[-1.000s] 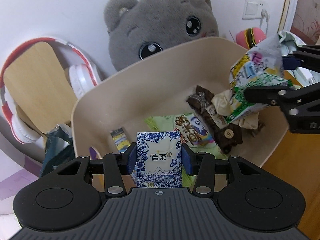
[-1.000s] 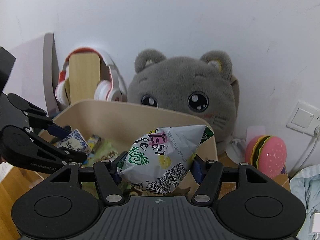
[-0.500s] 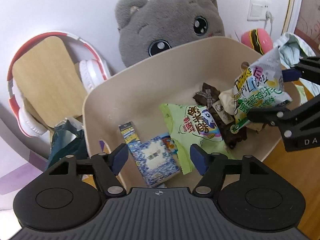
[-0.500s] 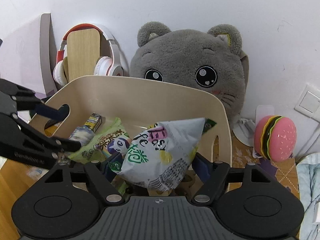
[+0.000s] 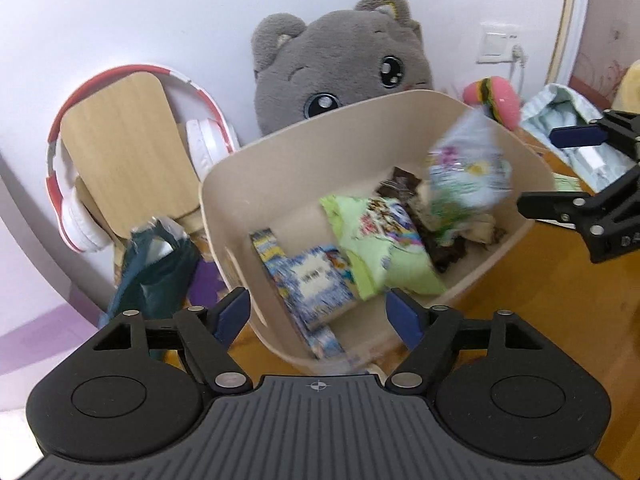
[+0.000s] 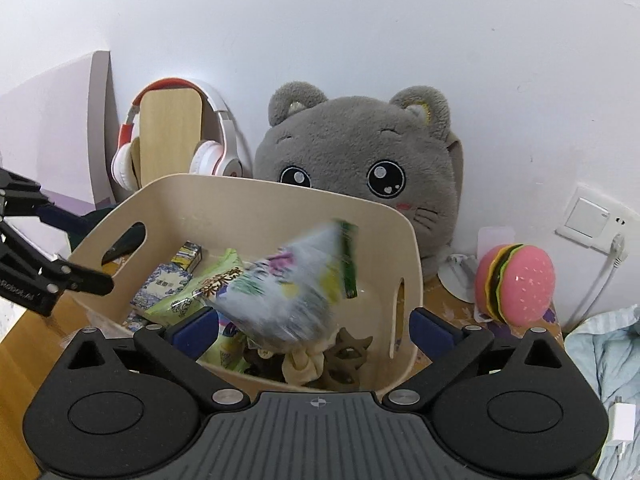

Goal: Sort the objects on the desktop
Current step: 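Move both tools back toward the Hello Kitty plush and dark box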

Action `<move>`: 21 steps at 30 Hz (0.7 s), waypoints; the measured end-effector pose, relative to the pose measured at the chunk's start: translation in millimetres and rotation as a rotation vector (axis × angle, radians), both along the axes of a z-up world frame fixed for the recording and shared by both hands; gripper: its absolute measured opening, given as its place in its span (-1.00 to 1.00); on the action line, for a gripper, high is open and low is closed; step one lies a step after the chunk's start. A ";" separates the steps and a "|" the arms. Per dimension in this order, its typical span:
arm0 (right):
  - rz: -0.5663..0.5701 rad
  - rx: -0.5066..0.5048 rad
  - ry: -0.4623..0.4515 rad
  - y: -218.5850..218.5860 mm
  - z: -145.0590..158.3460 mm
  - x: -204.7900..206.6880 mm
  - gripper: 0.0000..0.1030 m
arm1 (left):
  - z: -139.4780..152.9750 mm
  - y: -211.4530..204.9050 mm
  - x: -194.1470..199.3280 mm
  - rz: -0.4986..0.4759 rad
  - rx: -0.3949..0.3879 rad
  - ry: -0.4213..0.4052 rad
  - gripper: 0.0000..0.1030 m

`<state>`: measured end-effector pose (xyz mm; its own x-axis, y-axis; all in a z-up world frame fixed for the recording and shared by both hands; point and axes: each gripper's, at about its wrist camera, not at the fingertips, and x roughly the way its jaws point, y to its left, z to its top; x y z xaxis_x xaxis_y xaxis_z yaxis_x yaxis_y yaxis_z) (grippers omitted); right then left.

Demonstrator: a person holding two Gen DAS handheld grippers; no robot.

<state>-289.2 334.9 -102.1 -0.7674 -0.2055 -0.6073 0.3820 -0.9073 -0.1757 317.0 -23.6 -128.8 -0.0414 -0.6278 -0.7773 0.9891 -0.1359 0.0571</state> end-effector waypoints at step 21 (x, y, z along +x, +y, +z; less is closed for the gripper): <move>0.081 -0.002 -0.109 8.4 -62.0 123.5 1.00 | -30.2 60.2 -32.6 -0.092 0.094 0.097 0.56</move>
